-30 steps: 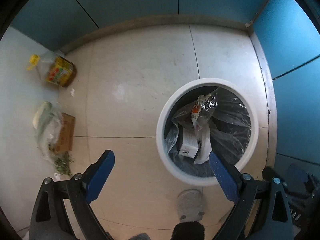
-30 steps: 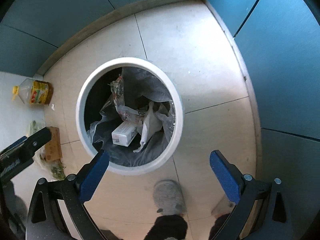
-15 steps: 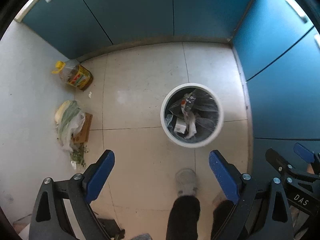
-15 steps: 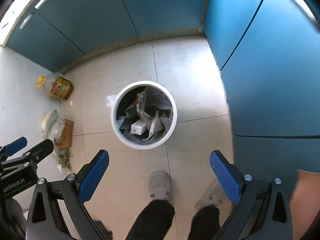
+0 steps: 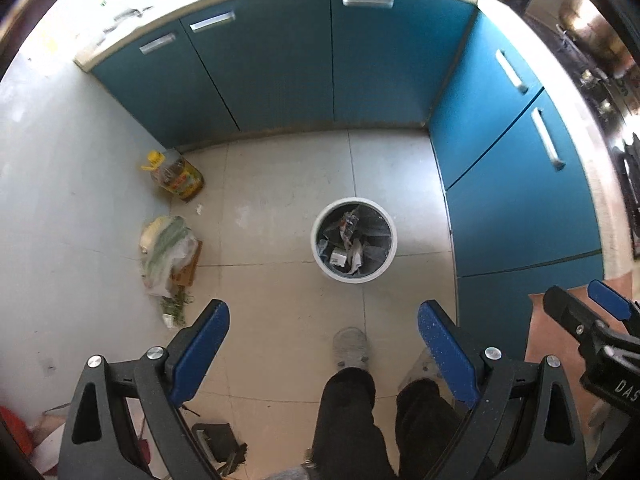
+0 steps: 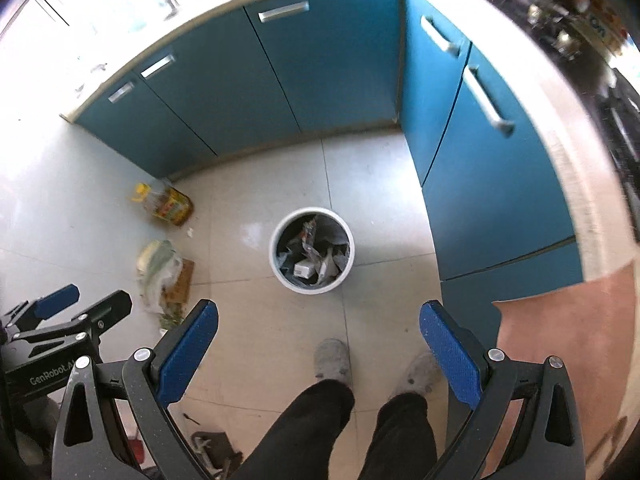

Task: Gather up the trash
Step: 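Raise both tools from the bin back toward the counter, then grasp the green-and-white medicine box with the left tool while the right tool grasps the yellow-and-brown box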

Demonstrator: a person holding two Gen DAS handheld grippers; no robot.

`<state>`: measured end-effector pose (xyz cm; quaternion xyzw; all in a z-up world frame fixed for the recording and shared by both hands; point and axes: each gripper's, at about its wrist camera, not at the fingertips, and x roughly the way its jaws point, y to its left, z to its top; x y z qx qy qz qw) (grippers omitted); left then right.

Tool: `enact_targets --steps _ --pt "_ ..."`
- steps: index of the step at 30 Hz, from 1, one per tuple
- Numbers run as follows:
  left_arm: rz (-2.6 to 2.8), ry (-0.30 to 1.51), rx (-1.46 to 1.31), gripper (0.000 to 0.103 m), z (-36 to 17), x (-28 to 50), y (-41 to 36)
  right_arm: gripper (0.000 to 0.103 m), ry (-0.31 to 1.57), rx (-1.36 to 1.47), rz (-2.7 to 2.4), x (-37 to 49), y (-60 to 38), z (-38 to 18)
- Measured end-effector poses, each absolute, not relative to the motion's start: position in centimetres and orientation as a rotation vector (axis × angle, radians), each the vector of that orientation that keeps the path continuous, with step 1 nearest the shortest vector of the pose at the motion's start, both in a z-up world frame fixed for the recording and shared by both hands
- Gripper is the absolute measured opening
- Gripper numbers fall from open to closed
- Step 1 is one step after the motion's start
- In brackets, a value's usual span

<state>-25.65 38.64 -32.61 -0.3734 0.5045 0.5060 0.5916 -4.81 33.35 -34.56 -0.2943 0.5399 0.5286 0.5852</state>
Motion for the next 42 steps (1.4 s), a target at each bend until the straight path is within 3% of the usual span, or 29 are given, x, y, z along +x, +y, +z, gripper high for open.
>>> enact_targets --steps 8,16,23,29,37,42 --pt "1.209 1.102 -0.735 0.096 -25.3 -20.3 37.0 0.102 1.318 -0.445 1.224 1.8 28.0 -27.6" --pt "0.959 1.115 -0.588 0.096 -22.8 -1.3 35.3 0.102 1.314 -0.184 0.906 17.1 16.8 -25.7" --pt "0.656 1.264 -0.673 0.096 -27.0 20.3 29.5 0.102 1.329 0.12 0.336 35.0 -0.8 -29.8" --pt "0.613 1.412 -0.855 0.096 -33.2 33.6 27.1 0.102 1.272 0.328 -0.085 45.7 -14.6 -33.3" --pt "0.766 1.472 -1.13 0.096 -39.0 38.7 27.2 0.102 1.281 0.432 -0.319 52.9 -21.1 -37.8" --pt "0.854 1.51 -1.101 0.092 -40.1 40.4 27.6 0.102 1.316 0.395 -0.364 54.5 -21.4 -40.4"
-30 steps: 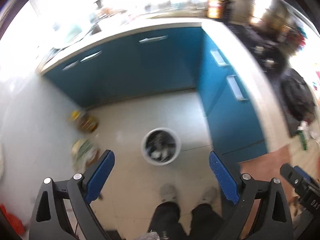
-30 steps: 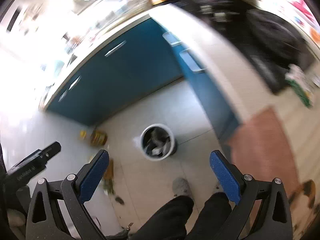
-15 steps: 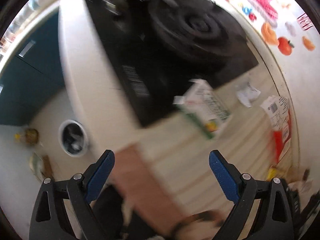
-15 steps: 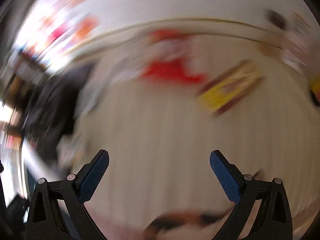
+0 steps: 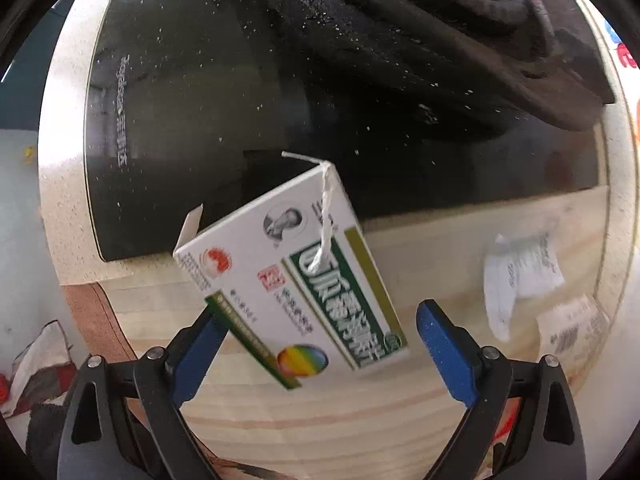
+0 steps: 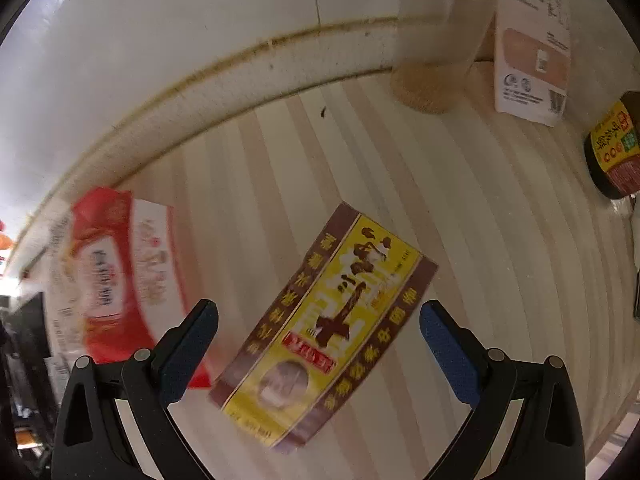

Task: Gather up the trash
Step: 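Grasp the green-and-white medicine box with the left tool while the right tool grasps the yellow-and-brown box, then carry both boxes over the white bin and open both tools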

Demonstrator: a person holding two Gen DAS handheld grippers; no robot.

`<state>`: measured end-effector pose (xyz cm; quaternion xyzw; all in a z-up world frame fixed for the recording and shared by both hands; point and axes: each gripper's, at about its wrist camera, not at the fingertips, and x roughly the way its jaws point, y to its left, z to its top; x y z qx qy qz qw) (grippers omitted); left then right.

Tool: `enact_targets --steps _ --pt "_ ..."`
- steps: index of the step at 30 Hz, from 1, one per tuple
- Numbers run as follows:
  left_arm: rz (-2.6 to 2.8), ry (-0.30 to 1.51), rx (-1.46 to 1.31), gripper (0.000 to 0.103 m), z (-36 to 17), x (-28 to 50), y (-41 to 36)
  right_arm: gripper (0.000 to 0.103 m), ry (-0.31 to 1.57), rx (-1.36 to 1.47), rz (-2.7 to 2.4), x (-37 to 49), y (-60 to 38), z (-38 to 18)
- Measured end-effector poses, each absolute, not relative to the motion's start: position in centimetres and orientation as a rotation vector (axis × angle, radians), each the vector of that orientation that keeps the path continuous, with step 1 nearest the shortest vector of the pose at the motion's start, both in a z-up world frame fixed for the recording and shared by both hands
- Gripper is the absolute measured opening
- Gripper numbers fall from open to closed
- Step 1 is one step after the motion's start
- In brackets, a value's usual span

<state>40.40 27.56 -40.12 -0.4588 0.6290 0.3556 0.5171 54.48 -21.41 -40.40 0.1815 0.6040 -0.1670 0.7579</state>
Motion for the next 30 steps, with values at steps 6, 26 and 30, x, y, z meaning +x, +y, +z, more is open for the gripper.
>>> enact_targets --steps 6,26,30 --pt "0.861 1.481 -0.822 0.076 -39.3 41.2 25.0 0.101 1.323 0.326 -0.348 55.4 -20.4 -41.4" --pt "0.387 1.561 -0.379 0.079 -39.7 36.2 14.8 0.073 1.415 0.009 -0.069 37.8 -15.1 -40.5" --pt "0.377 1.536 -0.368 0.072 -39.4 35.6 14.8 0.07 1.412 0.016 -0.086 36.0 -14.8 -40.5"
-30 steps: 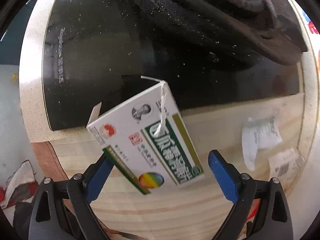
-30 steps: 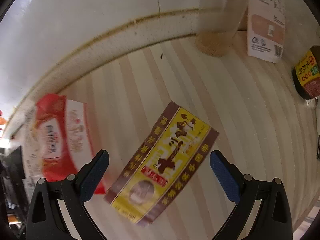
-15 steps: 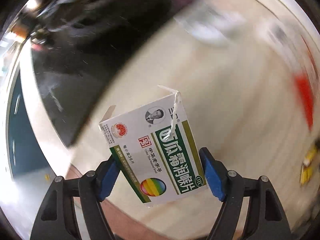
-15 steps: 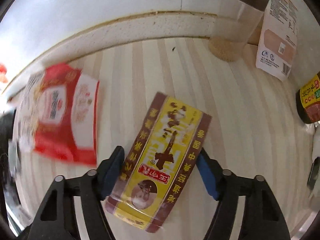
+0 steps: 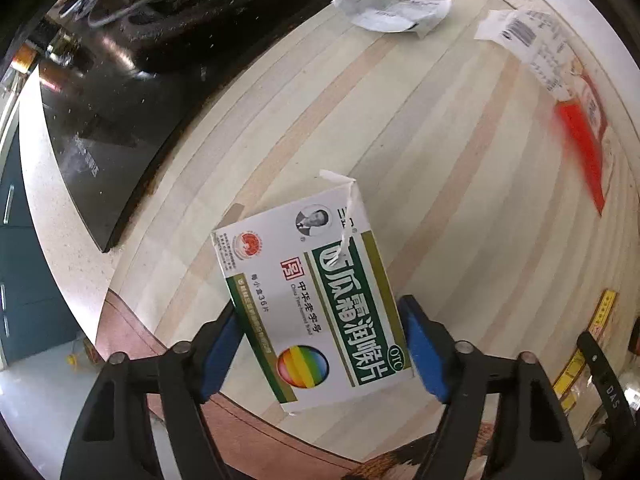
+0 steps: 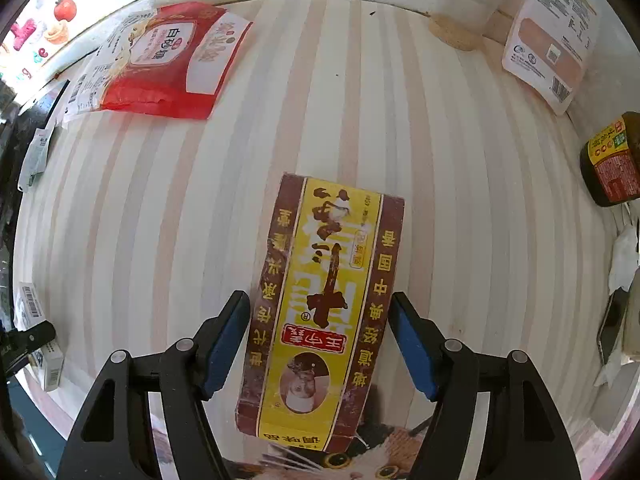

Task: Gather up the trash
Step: 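Carry both boxes over the white bin and open both tools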

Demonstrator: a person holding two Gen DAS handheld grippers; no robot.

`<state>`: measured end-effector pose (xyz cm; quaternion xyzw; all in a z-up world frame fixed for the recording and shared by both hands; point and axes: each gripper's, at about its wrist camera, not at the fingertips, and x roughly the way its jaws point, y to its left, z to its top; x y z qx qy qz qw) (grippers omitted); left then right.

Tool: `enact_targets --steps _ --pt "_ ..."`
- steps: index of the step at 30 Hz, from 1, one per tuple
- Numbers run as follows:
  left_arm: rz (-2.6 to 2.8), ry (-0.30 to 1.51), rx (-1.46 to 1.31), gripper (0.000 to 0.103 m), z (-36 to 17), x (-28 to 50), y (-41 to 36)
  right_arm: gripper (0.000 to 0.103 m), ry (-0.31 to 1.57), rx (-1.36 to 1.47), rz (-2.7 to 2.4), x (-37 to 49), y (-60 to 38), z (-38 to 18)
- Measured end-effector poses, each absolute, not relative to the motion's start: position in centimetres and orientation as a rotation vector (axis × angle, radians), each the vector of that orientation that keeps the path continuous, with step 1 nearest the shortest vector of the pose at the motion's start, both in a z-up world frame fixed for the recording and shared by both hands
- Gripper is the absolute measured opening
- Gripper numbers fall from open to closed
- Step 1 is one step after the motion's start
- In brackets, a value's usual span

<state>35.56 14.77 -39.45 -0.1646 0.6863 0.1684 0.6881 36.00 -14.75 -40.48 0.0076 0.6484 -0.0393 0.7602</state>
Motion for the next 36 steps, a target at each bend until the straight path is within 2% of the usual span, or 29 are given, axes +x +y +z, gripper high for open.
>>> enact_targets --steps 1,8,14,20,25,28,31,36 --pt "0.377 1.531 -0.344 0.071 -39.3 35.6 14.6 0.064 1.405 0.012 -0.072 35.8 -14.5 -40.4" --pt "0.346 1.471 -0.333 0.07 -35.6 30.8 14.5 0.063 1.354 0.03 -0.015 33.1 -13.4 -37.6" --pt "0.332 1.386 -0.352 0.069 -32.1 27.5 16.6 0.063 1.305 0.054 0.124 31.6 -10.4 -32.9" --pt "0.363 1.302 -0.469 0.069 -29.0 22.0 22.6 0.063 1.27 0.026 0.342 31.4 -2.7 -29.5" --pt "0.446 1.265 -0.608 0.069 -28.2 15.6 30.4 0.063 1.29 -0.072 0.565 27.1 7.6 -28.7" --pt "0.545 1.248 -0.698 0.069 -29.7 9.4 35.8 0.063 1.309 -0.142 0.678 24.1 13.9 -29.5" --pt "0.655 1.26 -0.796 0.069 -33.3 2.3 41.2 0.063 1.352 -0.246 0.813 18.3 21.7 -32.8" --pt "0.809 1.335 -0.993 0.069 -44.3 -10.0 49.0 0.062 1.446 -0.404 0.959 8.9 31.2 -41.9"
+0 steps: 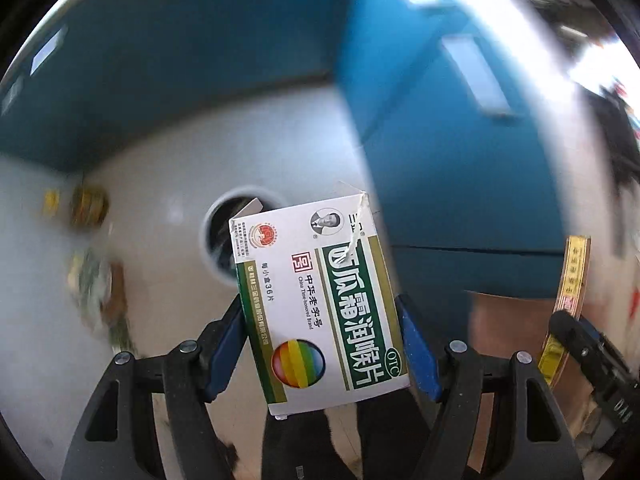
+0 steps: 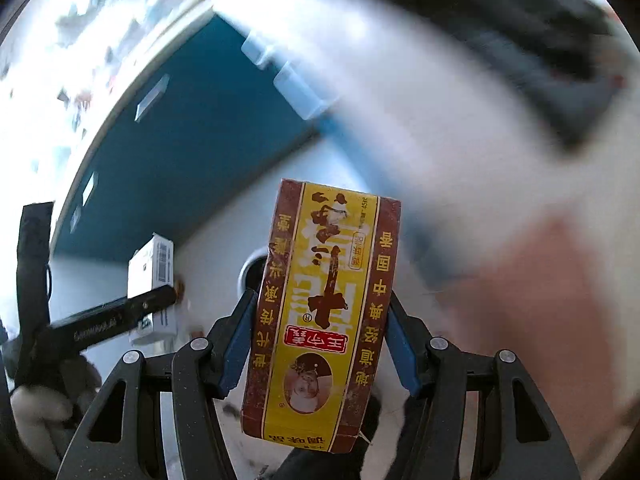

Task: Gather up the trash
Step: 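Carry both boxes over the white bin and open both tools, then raise both tools from the bin back toward the counter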

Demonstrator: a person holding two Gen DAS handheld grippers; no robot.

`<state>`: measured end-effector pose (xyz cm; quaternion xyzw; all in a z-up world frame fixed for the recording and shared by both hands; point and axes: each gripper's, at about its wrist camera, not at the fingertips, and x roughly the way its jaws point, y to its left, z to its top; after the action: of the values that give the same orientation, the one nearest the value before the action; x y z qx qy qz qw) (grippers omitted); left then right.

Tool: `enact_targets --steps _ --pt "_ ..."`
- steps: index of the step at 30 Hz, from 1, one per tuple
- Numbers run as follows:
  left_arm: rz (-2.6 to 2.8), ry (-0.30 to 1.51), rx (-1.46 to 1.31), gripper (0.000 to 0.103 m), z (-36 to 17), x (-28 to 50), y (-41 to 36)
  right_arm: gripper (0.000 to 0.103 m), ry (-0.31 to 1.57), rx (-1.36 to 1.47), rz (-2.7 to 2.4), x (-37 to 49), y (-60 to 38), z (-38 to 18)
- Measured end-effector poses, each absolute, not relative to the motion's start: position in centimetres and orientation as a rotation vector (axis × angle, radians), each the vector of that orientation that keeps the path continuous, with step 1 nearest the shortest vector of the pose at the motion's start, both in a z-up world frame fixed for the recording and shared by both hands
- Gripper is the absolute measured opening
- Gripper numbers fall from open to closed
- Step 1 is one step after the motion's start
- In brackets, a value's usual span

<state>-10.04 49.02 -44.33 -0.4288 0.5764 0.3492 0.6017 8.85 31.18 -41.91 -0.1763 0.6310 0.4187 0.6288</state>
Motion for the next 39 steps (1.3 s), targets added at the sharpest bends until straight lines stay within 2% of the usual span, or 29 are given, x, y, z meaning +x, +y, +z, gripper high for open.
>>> enact_targets --steps 4,11,13,19,22,23,24,26,27,32,39 --pt "0.844 1.393 -1.137 0.069 -55.7 -16.2 52.9 0.062 1.531 -0.512 1.024 2.0 38.0 -53.3" --pt "0.785 1.405 -1.427 0.069 -75.0 -23.6 57.5 0.062 1.707 -0.614 1.067 -5.4 44.3 -73.3" --pt "0.763 1.406 -1.47 0.069 -78.3 -24.1 58.0 0.062 1.754 -0.651 1.071 -6.9 45.4 -78.8" --pt "0.688 1.45 -1.498 0.069 -85.3 -24.4 58.4 0.062 1.761 -0.727 1.095 -9.4 46.2 -86.1" --pt "0.679 1.456 -1.515 0.071 -86.7 -24.9 58.7 0.063 1.773 -0.781 1.117 -9.6 46.8 -88.0" --pt "0.682 1.46 -1.506 0.073 -86.6 -25.0 58.7 0.065 1.775 -0.791 1.118 -10.0 47.6 -88.5" --pt "0.688 1.46 -1.497 0.083 -86.5 -25.1 58.8 0.068 1.772 -0.812 1.122 -10.3 47.8 -88.9" --pt "0.699 1.444 -1.494 0.095 -85.9 -25.4 59.0 0.096 1.765 -0.825 1.133 -10.4 48.3 -89.2" --pt "0.708 1.436 -1.497 0.098 -85.5 -25.7 59.1 0.098 1.758 -0.831 1.134 -10.5 48.3 -89.1" --pt "0.821 1.418 -1.405 0.098 -82.6 -26.9 59.5 0.103 1.708 -0.857 1.093 -10.2 48.7 -88.3" --pt "1.094 1.401 -0.999 0.098 -76.4 -27.6 57.1 0.103 1.465 -0.965 1.029 -9.8 47.9 -84.9"
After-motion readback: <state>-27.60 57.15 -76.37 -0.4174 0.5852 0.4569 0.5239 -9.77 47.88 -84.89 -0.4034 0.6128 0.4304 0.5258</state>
